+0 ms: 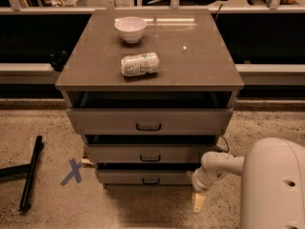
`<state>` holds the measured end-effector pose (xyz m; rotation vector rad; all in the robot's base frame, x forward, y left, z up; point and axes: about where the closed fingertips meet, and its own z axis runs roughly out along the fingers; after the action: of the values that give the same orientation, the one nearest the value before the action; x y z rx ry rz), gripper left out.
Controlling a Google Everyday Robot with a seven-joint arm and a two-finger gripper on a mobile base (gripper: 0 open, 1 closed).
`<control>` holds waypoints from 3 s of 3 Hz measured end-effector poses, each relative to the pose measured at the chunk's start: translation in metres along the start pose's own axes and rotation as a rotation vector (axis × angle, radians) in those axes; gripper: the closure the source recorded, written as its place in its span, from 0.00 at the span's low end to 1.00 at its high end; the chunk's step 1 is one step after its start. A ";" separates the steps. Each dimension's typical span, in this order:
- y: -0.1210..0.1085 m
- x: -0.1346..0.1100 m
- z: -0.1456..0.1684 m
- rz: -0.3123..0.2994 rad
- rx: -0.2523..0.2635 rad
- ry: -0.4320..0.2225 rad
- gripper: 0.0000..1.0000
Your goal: Open bottom drawer
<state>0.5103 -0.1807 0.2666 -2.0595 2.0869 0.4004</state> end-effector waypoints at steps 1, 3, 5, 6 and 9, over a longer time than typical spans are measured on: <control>0.000 0.000 0.001 0.000 0.000 0.000 0.00; -0.031 0.011 0.042 -0.077 0.089 0.018 0.00; -0.066 0.011 0.063 -0.130 0.176 -0.028 0.00; -0.081 0.010 0.073 -0.136 0.202 -0.044 0.00; -0.097 0.014 0.095 -0.123 0.214 -0.053 0.46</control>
Offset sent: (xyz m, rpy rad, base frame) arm 0.0313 0.0007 -0.0413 -0.0428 -0.1442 0.0496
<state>0.6014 -0.1644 0.1657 -2.0153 1.8712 0.2007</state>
